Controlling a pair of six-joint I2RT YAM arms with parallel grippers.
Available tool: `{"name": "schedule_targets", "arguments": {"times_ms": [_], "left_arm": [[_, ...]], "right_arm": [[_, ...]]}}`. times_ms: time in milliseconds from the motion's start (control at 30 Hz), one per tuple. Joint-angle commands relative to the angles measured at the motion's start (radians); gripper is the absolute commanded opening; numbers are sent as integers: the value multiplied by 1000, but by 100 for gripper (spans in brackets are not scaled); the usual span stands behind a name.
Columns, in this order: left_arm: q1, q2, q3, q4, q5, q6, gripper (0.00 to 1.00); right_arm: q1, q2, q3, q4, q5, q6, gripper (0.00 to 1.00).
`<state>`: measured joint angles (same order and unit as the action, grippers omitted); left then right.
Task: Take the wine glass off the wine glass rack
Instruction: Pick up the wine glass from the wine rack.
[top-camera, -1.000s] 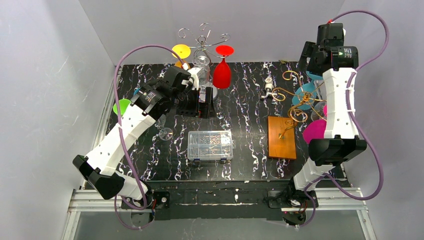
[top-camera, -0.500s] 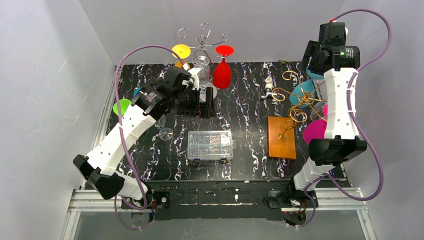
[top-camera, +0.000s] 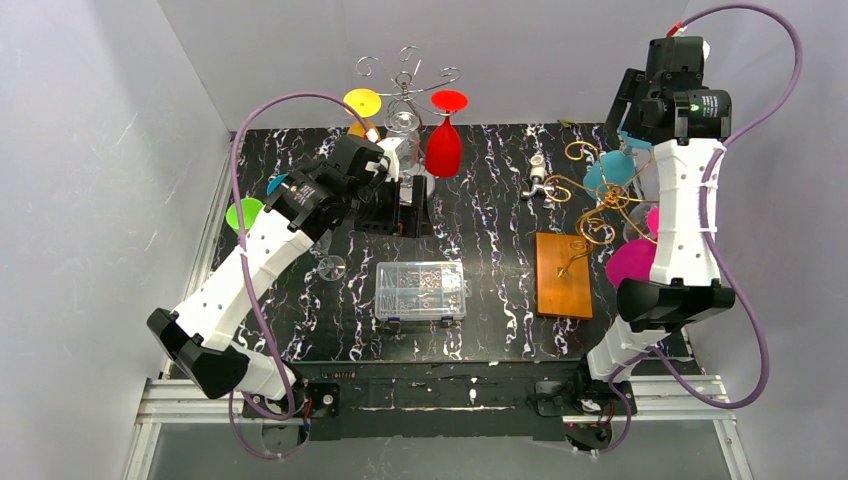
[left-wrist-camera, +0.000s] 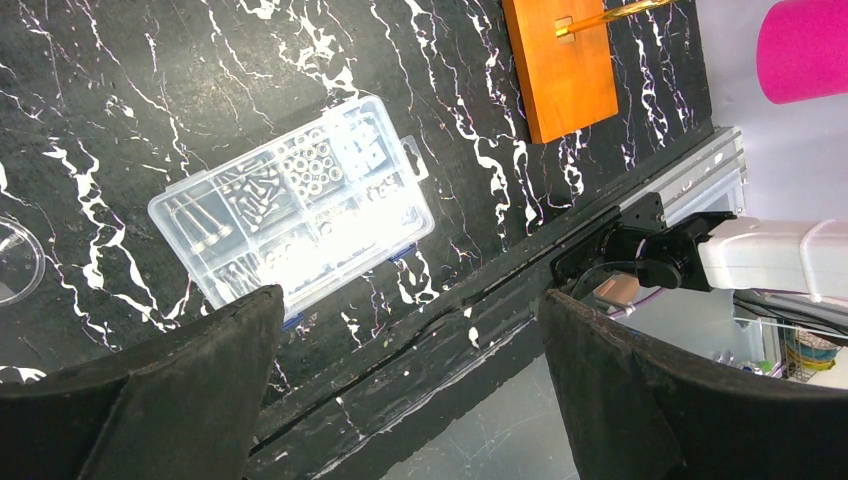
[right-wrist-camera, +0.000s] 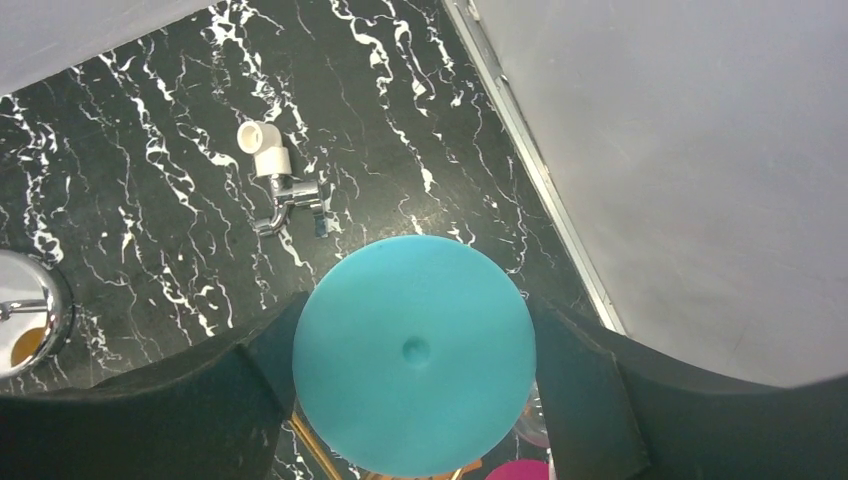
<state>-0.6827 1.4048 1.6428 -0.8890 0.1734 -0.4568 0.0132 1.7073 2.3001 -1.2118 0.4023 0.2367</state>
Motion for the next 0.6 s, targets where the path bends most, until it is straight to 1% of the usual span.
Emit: {"name": "schedule_targets", "arguments": {"times_ms": [0,400,567], "left_arm": [[-2,-24,-11,1,12,0,98],[-3,-17,-5,1,20,0,98],[-1,-13,-1,2,23,4,98]], "right_arm": [[-4,-16,41,-13,50,7,75],[-4,-25,40,-47,89,16,73],[-4,-53,1,-43,84,27,72]]}}
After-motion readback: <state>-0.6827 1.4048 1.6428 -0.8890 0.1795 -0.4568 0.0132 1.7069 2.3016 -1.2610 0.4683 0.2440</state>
